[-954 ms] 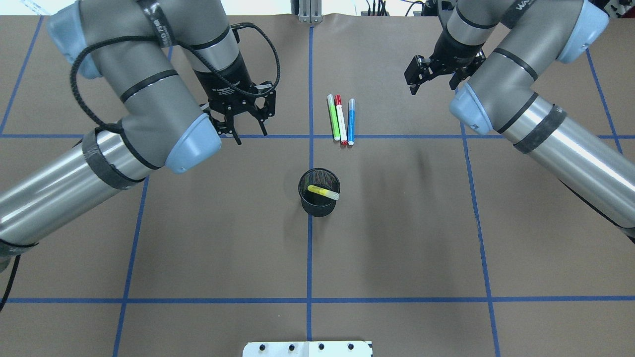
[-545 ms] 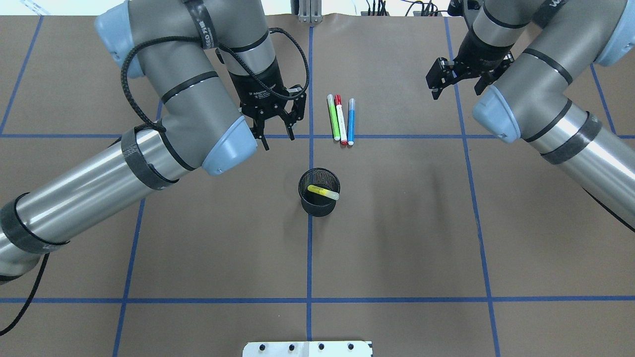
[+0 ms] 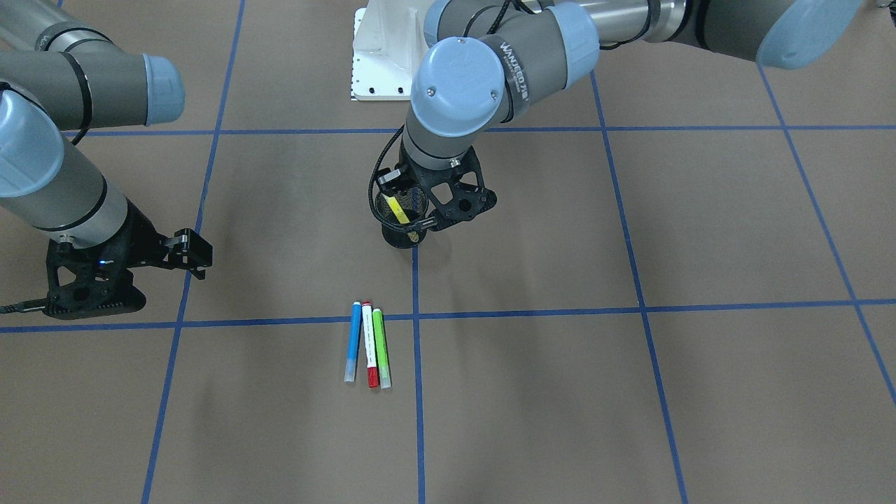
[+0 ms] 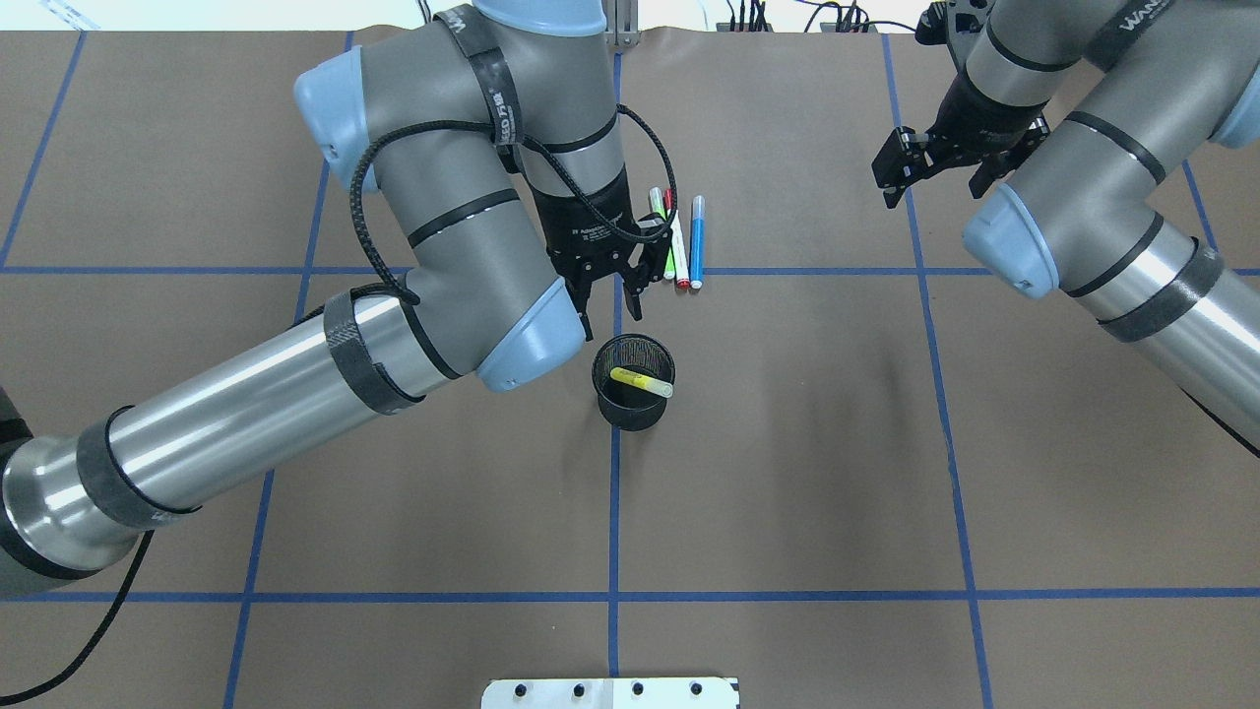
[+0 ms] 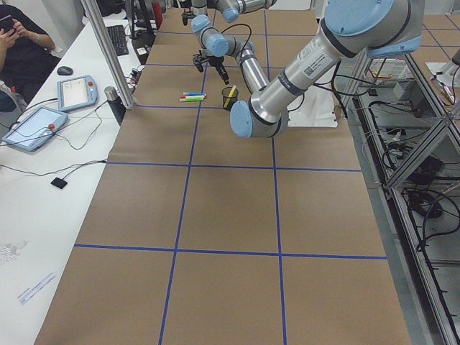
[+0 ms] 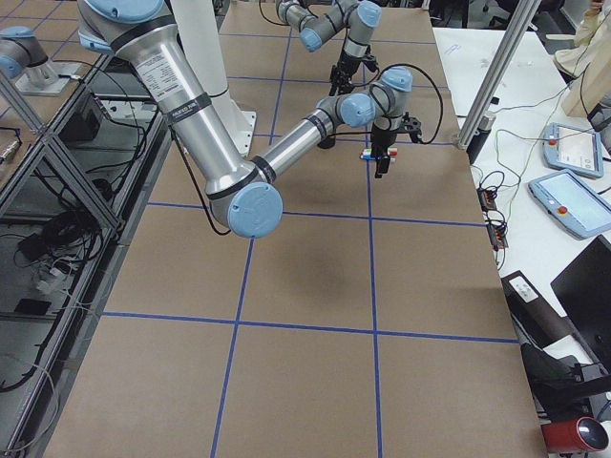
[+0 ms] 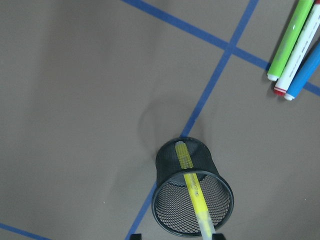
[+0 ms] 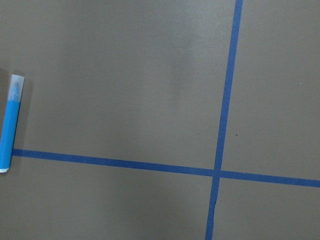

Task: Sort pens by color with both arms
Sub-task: 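Move the left gripper down over the pen cup toward the yellow highlighter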

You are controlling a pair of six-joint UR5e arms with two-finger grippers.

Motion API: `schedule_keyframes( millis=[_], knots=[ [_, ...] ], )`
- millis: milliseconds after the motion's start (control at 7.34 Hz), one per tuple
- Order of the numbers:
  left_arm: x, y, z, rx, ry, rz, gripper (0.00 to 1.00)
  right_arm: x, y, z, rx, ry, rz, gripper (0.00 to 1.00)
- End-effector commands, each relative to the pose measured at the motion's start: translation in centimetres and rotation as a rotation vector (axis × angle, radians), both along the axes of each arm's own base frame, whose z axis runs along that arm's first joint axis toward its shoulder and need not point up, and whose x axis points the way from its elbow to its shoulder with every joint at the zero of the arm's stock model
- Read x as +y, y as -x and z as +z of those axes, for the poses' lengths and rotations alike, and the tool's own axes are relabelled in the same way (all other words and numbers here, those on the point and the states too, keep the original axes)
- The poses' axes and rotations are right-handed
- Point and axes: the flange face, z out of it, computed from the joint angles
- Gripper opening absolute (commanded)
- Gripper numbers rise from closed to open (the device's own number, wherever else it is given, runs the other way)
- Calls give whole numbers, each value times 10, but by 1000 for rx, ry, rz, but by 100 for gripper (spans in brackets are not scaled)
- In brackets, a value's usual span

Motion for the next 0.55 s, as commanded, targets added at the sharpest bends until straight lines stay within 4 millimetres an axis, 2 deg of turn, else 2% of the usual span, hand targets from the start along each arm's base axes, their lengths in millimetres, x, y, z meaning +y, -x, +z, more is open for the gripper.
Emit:
schedule_keyframes(
  millis=[0,136,409],
  knots=[
    [-8,-35,4,3,32,-54,57,-1,0,6,19,-12,-2,98],
    [-12,-42,6,10,46,-73,57,-1,0,5,18,-11,-3,98],
    [-11,-42,4,-6,102,-109,57,-1,1,5,21,-14,-2,98]
  ],
)
